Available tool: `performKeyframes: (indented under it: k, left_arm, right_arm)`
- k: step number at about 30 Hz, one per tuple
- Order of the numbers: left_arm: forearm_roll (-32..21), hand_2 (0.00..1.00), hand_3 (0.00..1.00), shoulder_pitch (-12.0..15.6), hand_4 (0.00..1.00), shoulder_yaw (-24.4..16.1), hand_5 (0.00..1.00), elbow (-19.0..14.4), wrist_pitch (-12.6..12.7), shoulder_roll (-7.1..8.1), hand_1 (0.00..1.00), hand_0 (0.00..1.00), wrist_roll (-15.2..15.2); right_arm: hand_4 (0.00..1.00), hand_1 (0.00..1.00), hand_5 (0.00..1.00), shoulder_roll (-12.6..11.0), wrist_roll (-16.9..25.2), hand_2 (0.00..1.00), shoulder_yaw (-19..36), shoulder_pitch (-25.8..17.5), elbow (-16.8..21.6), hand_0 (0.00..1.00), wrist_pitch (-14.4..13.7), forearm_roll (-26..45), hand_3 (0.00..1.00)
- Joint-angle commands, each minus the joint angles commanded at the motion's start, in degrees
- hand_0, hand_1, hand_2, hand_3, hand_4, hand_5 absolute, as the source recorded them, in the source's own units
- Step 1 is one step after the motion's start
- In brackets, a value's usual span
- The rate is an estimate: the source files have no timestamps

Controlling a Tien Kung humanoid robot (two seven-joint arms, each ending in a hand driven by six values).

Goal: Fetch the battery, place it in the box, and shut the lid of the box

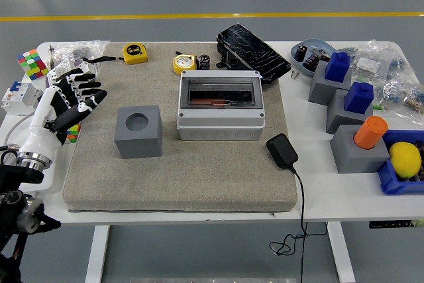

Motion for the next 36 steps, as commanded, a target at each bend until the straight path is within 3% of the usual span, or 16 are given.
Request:
performKeyframes:
  k: [36]
  left_arm:
    - [0.3,0.585,0.617,0.0,0.998,0.5,0.296,-0.2,0.0,0.39,0.592,0.514,0.3]
  right_arm:
    - [0.998,0.708,0.551,-0.3,0.0,0.708,-1.3,-0.1,0.0,0.741,0.0,0.6,0.708]
